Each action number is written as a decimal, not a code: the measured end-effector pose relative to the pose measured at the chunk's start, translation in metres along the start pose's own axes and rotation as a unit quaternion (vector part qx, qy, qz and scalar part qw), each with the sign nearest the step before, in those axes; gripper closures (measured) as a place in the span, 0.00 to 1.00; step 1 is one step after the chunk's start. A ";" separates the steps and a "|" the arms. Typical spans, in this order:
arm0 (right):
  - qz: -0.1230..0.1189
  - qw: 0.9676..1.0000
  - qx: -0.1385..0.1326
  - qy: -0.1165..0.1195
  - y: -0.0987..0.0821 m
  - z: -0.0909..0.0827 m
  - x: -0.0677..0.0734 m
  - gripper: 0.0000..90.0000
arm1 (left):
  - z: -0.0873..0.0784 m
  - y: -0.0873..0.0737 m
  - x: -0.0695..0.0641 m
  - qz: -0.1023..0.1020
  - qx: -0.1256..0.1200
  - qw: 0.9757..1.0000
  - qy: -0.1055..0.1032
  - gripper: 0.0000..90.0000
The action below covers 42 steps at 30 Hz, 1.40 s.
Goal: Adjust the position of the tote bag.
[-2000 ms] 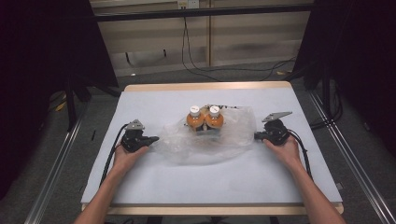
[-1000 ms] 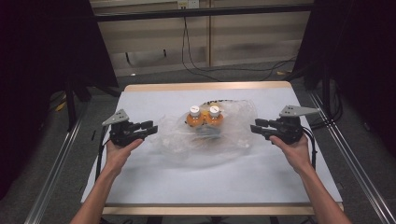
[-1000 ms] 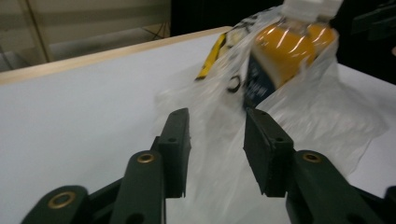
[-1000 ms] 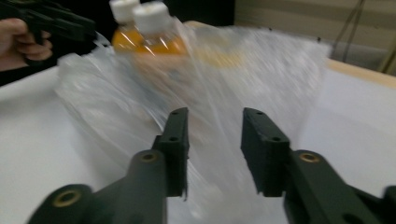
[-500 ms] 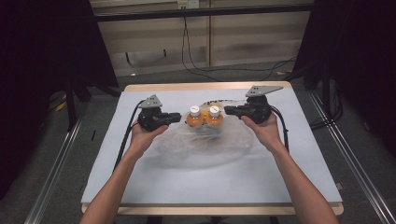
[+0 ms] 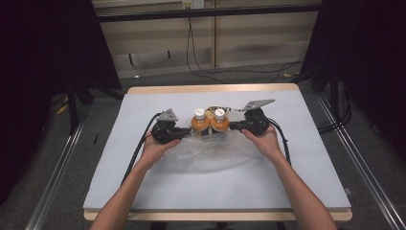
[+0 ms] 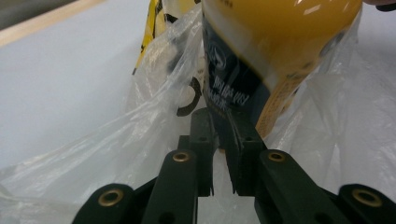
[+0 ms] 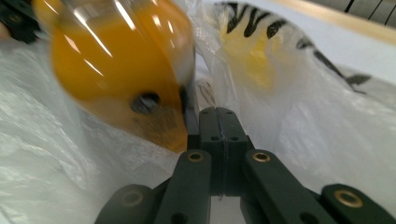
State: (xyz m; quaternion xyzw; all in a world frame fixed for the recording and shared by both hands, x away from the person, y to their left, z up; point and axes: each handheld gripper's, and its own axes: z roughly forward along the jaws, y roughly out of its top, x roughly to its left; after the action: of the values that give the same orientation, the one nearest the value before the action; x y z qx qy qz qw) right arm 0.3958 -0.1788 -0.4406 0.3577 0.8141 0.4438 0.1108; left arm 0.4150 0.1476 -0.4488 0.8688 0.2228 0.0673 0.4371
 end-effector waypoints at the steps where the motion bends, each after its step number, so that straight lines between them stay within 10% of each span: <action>1: -0.001 1.000 0.008 -0.001 -0.003 0.004 -0.001 1.00 | 0.003 -0.002 0.000 -0.002 -0.001 1.000 -0.002 0.91; 11: -0.009 0.998 0.067 -0.004 -0.036 0.031 -0.001 1.00 | 0.019 -0.020 0.000 0.003 0.050 0.999 -0.002 0.89; 19: -0.042 0.994 0.095 -0.037 -0.037 0.021 0.002 1.00 | 0.019 -0.021 -0.005 0.050 0.092 0.994 0.035 0.90; 27: -0.095 0.987 0.119 -0.050 -0.038 0.012 0.002 1.00 | 0.011 -0.025 0.003 0.048 0.102 0.993 0.042 0.94; 42: -0.112 0.976 0.171 -0.074 -0.058 -0.035 -0.020 1.00 | 0.004 -0.026 0.008 0.050 0.120 0.990 0.049 1.00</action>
State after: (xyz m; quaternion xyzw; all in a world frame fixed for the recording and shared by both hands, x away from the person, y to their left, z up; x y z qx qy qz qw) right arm 0.3646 -0.2349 -0.4694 0.3097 0.9026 0.2546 0.1570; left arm 0.4150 0.1623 -0.4723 0.9205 0.2070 0.1047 0.3143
